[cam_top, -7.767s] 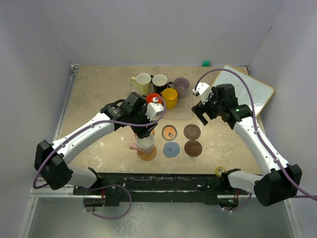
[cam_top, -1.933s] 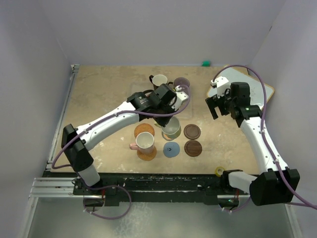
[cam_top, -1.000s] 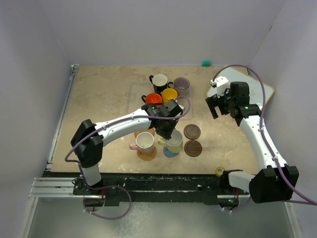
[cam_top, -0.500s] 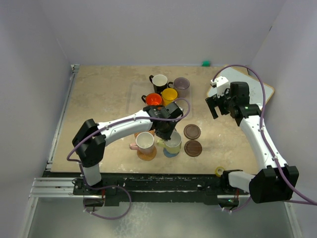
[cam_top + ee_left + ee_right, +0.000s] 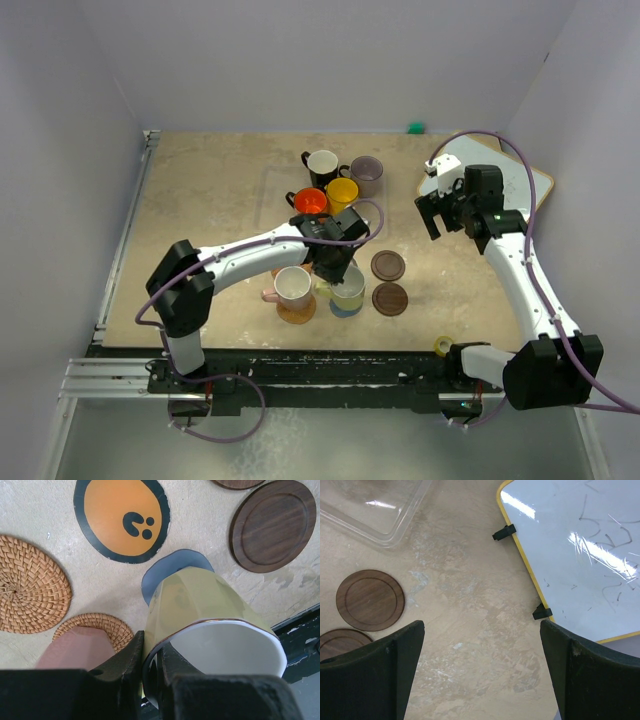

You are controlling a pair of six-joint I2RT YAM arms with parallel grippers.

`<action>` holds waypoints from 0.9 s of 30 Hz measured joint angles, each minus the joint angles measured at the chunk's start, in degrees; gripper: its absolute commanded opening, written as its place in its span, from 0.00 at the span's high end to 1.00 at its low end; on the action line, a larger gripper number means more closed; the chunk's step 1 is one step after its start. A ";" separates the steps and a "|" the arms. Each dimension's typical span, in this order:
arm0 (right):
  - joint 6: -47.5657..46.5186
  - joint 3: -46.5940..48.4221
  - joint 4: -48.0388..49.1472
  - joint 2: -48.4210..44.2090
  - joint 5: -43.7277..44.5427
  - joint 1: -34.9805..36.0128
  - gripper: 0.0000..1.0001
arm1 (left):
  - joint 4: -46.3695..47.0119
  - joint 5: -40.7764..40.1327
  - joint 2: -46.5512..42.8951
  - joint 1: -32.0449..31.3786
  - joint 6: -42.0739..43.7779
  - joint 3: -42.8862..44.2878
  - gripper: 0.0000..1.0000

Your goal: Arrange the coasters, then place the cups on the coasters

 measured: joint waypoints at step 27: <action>-0.02 -0.02 -0.02 -0.15 -1.29 0.00 0.00 | 0.46 -0.74 1.01 -0.09 0.46 -0.57 0.96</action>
